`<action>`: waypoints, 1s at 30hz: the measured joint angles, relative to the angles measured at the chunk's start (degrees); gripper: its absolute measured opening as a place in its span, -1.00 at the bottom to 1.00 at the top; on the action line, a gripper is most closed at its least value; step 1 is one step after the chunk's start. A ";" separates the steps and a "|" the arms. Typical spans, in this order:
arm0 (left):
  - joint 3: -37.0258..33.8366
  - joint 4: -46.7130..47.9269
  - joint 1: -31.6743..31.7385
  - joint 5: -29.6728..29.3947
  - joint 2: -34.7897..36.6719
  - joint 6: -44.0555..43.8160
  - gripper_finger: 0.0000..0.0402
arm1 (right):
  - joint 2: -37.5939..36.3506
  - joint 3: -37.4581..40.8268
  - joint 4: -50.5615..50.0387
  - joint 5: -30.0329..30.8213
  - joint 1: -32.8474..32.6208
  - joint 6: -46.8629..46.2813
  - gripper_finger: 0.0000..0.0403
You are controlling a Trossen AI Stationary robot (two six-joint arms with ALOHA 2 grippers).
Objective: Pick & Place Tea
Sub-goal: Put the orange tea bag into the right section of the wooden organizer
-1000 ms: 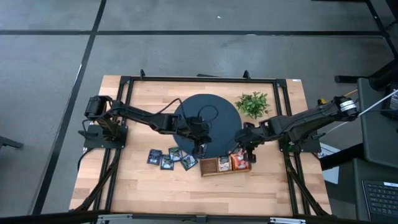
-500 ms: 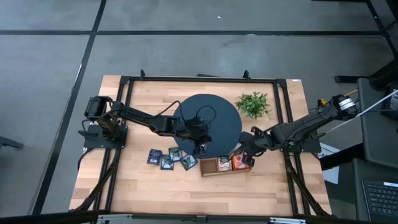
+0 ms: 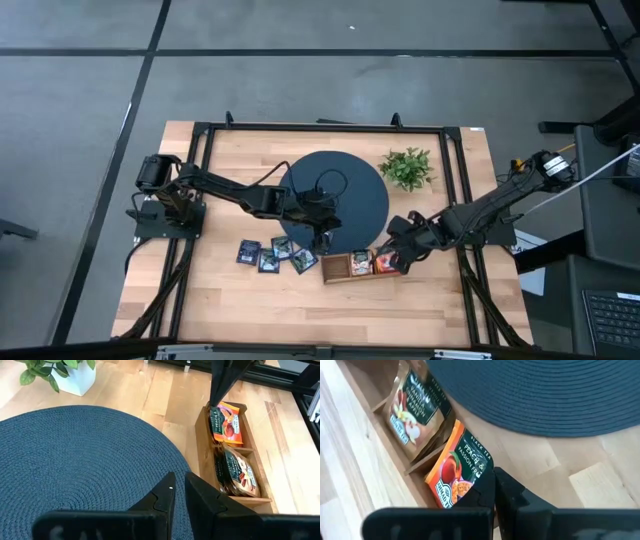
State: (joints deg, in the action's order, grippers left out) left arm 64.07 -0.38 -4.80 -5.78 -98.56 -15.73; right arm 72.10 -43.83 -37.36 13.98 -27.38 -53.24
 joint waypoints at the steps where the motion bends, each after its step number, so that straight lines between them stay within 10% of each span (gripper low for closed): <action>1: 0.00 0.00 0.00 0.00 0.00 0.00 -0.80 | 0.00 0.00 0.00 0.52 -0.26 -0.66 -0.98; 17: 0.02 0.11 0.00 0.09 0.00 1.51 -0.81 | 0.00 0.00 -0.38 2.51 -2.97 -6.86 -0.95; 30: 0.02 1.69 0.02 5.68 0.02 1.51 -0.81 | 0.02 -0.33 -1.03 -2.10 -2.88 -6.38 -0.40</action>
State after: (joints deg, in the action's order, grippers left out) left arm 64.10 1.31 -4.78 -0.10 -98.55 -14.22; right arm 72.12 -44.16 -38.39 11.88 -30.26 -59.62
